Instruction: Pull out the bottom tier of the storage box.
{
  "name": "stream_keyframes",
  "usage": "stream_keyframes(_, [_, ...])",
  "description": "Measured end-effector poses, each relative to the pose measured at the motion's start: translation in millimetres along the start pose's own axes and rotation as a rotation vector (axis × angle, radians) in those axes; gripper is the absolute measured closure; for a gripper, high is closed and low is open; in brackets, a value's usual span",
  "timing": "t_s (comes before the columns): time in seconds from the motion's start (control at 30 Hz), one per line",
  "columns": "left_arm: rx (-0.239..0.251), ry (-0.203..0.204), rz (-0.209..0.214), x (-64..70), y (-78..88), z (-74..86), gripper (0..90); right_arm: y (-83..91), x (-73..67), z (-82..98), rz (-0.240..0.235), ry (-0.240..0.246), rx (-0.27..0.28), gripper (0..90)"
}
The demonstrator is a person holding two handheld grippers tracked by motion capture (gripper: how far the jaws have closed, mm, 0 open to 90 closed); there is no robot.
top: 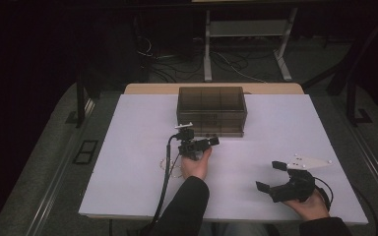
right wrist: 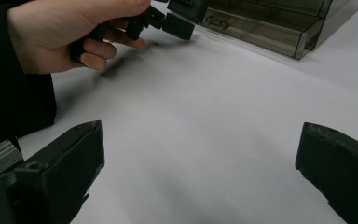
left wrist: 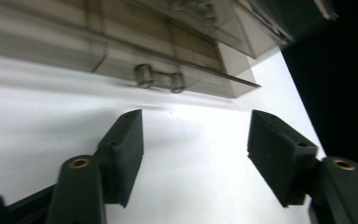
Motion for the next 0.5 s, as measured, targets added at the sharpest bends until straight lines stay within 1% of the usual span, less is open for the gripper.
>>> stream_keyframes(0.07, [-0.013, -0.031, 0.008, 3.7, 1.4, -2.0, 28.7, -0.1, -0.2, 0.1, -0.001, 0.001, 0.000, 0.6])
stream_keyframes(0.17, [-0.020, -0.067, 0.021, 9.1, 3.3, -5.4, 24.2, -0.2, -0.5, 0.2, -0.002, 0.001, 0.000, 0.6])
stream_keyframes(0.2, [-0.027, -0.086, 0.021, 10.7, 3.7, -6.3, 22.5, -0.2, -0.4, 0.2, -0.002, 0.001, 0.000, 0.6])
stream_keyframes(0.27, [-0.051, -0.144, 0.005, 13.2, 4.2, -8.1, 18.3, -0.2, -0.4, 0.2, -0.001, 0.000, -0.001, 0.6])
stream_keyframes(0.3, [-0.059, -0.164, 0.002, 14.5, 4.3, -9.3, 16.0, -0.2, -0.4, 0.3, -0.001, 0.000, -0.001, 0.6])
stream_keyframes(0.33, [-0.062, -0.183, 0.005, 15.3, 4.7, -10.7, 14.5, -0.2, -0.4, 0.3, -0.001, 0.000, -0.001, 0.5])
stream_keyframes(0.37, [-0.063, -0.191, 0.009, 16.2, 5.4, -12.4, 13.8, -0.1, -0.4, 0.3, -0.001, 0.000, -0.002, 0.6])
stream_keyframes(0.43, [-0.076, -0.220, 0.017, 17.8, 6.4, -16.2, 11.6, -0.1, -0.3, 0.4, -0.002, 0.000, -0.001, 0.6])
stream_keyframes(0.5, [-0.090, -0.264, 0.021, 20.3, 7.3, -19.8, 7.4, 0.2, -0.2, 0.4, -0.001, 0.001, -0.001, 0.6])
Point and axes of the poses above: each handheld gripper's, and its own axes: y roughly backward along the jaws, z roughly out of its underside, x roughly to its right, the point moved 3 cm from there along -y, roughly forward along the jaws, and after that the axes turned 11 degrees about x, right-handed, at the moved point
